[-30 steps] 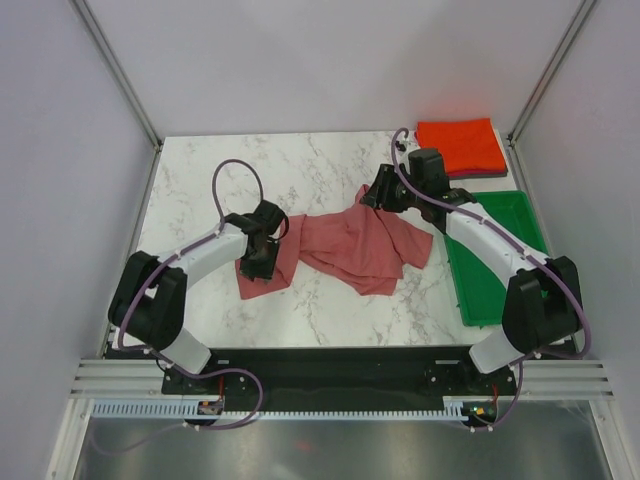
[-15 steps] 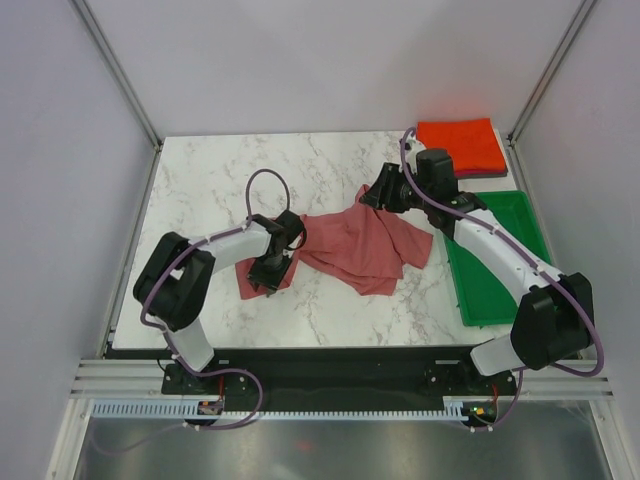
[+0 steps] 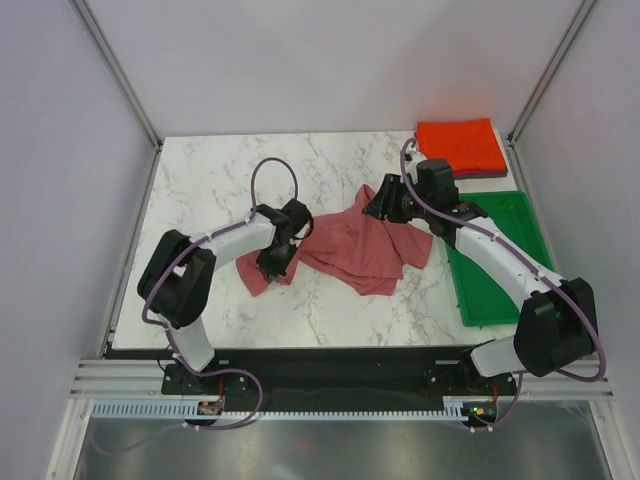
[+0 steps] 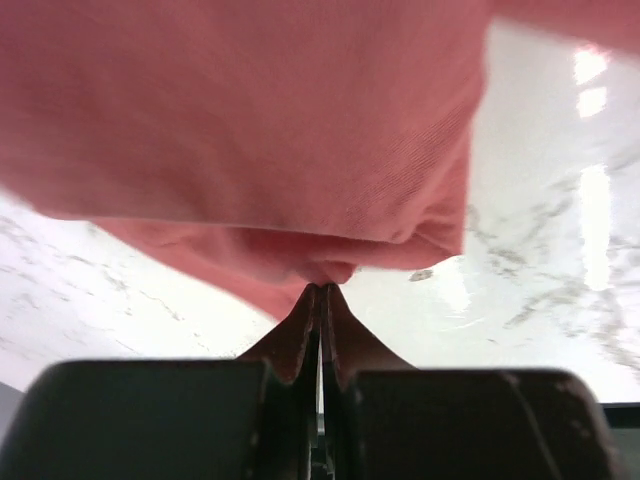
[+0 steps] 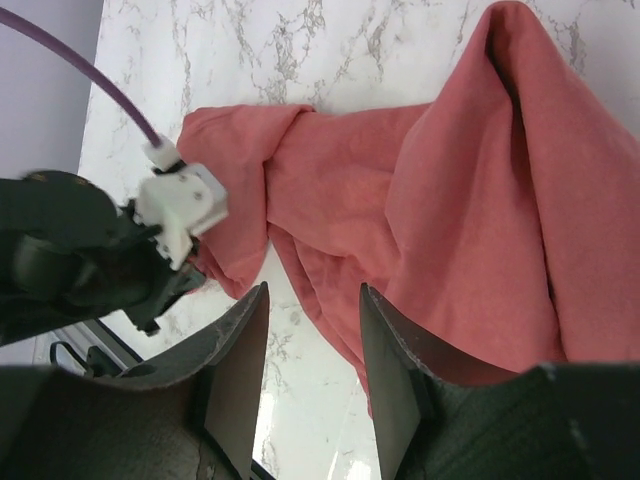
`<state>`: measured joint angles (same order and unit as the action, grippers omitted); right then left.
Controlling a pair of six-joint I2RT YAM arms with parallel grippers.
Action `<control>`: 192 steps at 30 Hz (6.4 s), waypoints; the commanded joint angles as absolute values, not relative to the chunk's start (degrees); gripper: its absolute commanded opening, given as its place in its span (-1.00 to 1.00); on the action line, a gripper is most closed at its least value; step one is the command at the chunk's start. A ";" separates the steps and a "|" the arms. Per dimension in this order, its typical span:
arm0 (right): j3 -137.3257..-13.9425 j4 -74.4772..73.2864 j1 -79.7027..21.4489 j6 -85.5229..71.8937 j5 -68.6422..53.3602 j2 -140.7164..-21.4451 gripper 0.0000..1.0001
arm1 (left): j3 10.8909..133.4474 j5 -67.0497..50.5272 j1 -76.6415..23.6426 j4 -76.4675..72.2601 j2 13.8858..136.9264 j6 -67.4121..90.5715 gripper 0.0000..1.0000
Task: Fold and stack the t-shirts
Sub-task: Flatten the tshirt out
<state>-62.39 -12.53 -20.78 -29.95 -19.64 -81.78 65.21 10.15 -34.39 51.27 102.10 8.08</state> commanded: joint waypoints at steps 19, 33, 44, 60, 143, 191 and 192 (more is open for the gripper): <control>-49.13 -21.09 -20.74 -34.01 -11.16 -77.61 0.05 | 70.93 2.02 -0.98 49.49 92.72 19.25 -0.95; -49.22 -22.41 -20.66 -33.84 -11.07 -74.80 0.06 | 63.02 0.27 8.70 40.35 87.01 24.25 0.12; -49.48 -21.45 -20.74 -32.78 -12.48 -74.00 0.06 | 57.04 -3.70 9.23 33.05 94.65 27.77 0.01; -48.69 -21.36 -20.92 -33.31 -13.36 -73.39 0.06 | 57.83 0.36 9.14 30.85 96.42 30.15 -0.10; -83.94 -52.03 -24.70 -46.85 23.31 -48.35 -1.00 | 100.97 -16.95 7.03 48.60 59.95 44.30 -0.96; -52.03 -3.25 -43.42 -55.98 6.50 -96.77 -0.19 | 55.99 -12.04 7.12 43.15 46.23 32.61 -0.96; -52.03 -3.25 -43.50 -56.07 6.59 -96.94 -0.21 | 55.99 -11.95 7.03 43.07 46.23 32.61 -0.96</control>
